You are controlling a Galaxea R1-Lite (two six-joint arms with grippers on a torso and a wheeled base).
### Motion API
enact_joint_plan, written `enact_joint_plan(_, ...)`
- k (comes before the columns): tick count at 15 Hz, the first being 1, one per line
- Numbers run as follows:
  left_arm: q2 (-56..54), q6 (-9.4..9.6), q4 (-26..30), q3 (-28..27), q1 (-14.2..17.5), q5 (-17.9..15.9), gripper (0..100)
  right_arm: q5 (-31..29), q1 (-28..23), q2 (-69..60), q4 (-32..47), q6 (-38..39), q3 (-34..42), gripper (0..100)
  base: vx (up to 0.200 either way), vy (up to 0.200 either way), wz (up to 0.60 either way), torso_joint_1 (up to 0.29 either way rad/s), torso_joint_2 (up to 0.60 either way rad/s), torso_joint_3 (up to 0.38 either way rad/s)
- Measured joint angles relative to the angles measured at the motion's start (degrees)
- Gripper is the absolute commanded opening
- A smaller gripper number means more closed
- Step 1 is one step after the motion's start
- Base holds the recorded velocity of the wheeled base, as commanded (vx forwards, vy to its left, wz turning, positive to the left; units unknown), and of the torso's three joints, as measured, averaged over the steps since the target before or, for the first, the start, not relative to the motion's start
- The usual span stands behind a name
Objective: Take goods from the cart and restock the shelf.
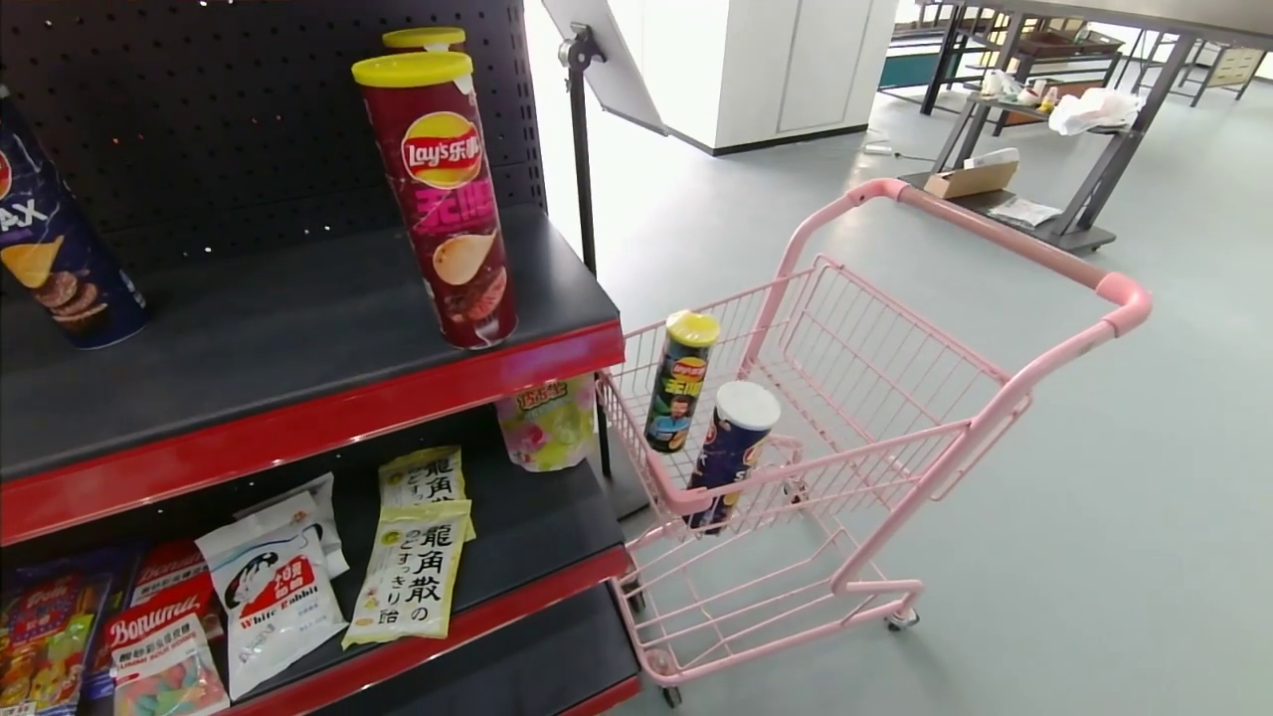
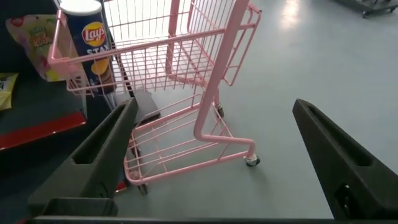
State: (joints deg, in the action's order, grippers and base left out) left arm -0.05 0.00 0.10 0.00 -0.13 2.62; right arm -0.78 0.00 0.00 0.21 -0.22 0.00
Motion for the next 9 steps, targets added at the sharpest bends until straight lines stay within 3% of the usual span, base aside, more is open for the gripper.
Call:
enact_joint_plan(5,0.0,-0.05,-0.02,0.0,0.0,0.0,100,0.0,0.0,0.0,-0.05,-0.1,0.0,100,0.0,0.0,0.0,-0.17,0.51,0.343)
enact_joint_plan(9,0.0,-0.07,0.0,0.0,-0.05,0.0,100,0.27,0.02,0.3,0.2,-0.62,-0.13,100,0.0,0.0,0.0,-0.043,0.15,0.105)
